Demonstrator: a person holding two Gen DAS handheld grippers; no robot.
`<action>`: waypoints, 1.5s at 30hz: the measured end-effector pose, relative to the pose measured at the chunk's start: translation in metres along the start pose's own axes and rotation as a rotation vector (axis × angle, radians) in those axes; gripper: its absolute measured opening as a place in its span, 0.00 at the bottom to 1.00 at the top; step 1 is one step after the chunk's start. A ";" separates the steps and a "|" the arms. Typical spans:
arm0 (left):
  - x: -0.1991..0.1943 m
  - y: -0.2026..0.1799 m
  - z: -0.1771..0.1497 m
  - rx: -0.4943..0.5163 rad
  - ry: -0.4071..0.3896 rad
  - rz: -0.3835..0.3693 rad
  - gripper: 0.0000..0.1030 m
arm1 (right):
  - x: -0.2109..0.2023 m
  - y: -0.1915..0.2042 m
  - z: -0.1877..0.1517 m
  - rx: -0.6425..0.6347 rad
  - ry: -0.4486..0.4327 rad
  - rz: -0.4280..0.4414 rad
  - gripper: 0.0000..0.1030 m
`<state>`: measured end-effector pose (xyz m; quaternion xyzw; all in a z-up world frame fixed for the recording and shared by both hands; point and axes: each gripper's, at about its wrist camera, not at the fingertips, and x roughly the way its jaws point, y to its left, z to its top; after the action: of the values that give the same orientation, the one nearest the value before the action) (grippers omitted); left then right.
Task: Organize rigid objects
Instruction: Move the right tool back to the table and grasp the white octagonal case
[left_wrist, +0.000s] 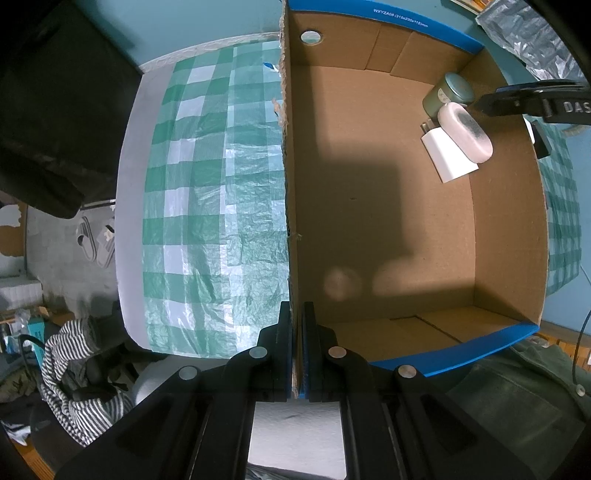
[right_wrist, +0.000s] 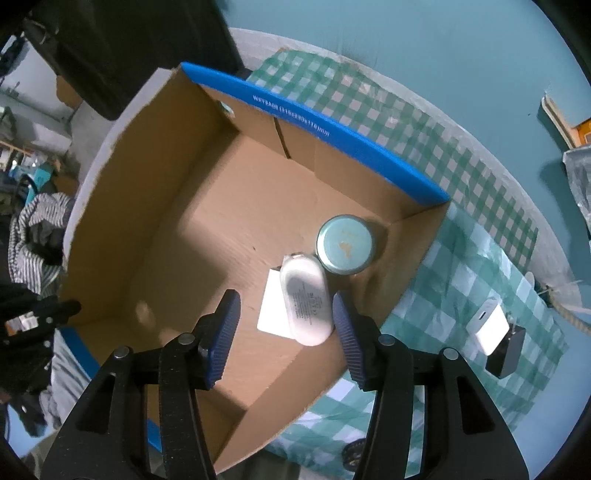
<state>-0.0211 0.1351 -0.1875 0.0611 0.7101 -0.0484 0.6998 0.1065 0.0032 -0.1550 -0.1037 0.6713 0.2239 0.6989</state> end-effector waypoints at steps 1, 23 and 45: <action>0.000 0.000 0.000 -0.001 0.000 -0.001 0.04 | -0.003 0.000 -0.001 0.002 -0.005 0.004 0.51; 0.001 0.000 0.001 0.003 0.001 0.002 0.04 | -0.054 -0.049 -0.040 0.121 -0.066 -0.009 0.54; 0.001 -0.002 0.001 0.013 0.001 0.008 0.04 | 0.031 -0.194 -0.120 0.510 0.083 -0.089 0.62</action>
<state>-0.0202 0.1334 -0.1885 0.0687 0.7097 -0.0502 0.6994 0.0869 -0.2159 -0.2249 0.0374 0.7290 0.0121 0.6834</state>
